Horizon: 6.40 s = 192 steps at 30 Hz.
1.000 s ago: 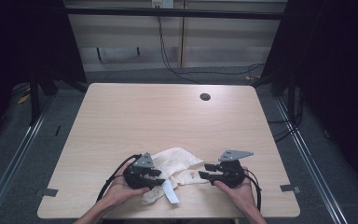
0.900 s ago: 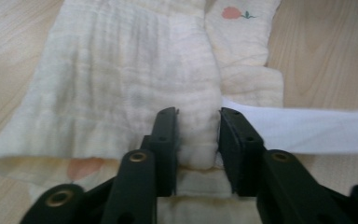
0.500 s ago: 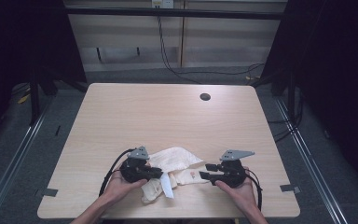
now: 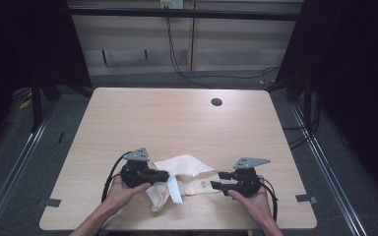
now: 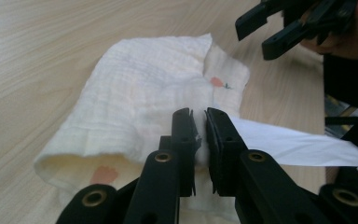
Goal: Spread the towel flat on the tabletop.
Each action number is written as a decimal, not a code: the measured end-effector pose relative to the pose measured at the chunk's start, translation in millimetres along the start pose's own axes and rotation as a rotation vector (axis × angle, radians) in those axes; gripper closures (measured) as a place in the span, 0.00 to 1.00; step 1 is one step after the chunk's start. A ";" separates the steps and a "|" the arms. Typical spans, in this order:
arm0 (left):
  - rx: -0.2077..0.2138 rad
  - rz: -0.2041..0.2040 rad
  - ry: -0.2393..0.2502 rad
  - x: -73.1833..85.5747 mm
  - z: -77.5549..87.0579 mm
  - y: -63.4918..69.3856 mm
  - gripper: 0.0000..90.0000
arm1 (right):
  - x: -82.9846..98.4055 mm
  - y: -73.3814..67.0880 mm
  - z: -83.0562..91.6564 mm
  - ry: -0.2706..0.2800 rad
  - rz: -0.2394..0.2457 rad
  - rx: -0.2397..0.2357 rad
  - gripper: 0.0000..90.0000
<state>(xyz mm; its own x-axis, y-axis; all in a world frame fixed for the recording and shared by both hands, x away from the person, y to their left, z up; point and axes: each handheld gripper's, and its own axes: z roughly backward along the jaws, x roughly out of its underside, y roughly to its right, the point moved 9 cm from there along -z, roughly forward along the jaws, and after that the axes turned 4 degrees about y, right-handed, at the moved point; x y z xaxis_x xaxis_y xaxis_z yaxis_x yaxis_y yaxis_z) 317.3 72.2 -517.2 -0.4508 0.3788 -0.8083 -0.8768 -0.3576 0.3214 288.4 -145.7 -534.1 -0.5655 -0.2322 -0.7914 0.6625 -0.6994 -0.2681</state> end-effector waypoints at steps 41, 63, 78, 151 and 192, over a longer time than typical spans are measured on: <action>-0.032 0.032 0.084 -9.4 45.0 -17.8 0.91 | -20.6 -4.0 15.0 0.069 0.074 -0.058 0.99; -0.049 -0.004 0.182 -31.9 78.6 -10.9 0.93 | -93.6 -10.6 46.4 0.164 0.157 -0.064 0.99; -0.037 -0.028 0.260 -53.4 110.1 10.9 0.95 | -113.0 -20.5 71.8 0.188 0.160 -0.108 0.99; -0.187 0.071 0.207 -46.6 73.5 -73.9 0.95 | -120.2 55.0 -6.1 0.108 0.114 -0.003 0.99; -0.308 0.144 0.127 -35.9 32.7 -121.7 0.64 | -98.7 111.0 -28.4 0.031 0.036 0.190 0.74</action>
<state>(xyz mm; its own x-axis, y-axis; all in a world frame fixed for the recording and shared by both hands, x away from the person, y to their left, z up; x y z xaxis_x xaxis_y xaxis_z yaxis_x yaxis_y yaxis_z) 434.7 130.1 -511.2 -0.5246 0.2034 -0.8267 -0.7057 -0.6471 0.2886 431.7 -181.1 -501.3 -0.5255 -0.2405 -0.8161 0.5761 -0.8065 -0.1333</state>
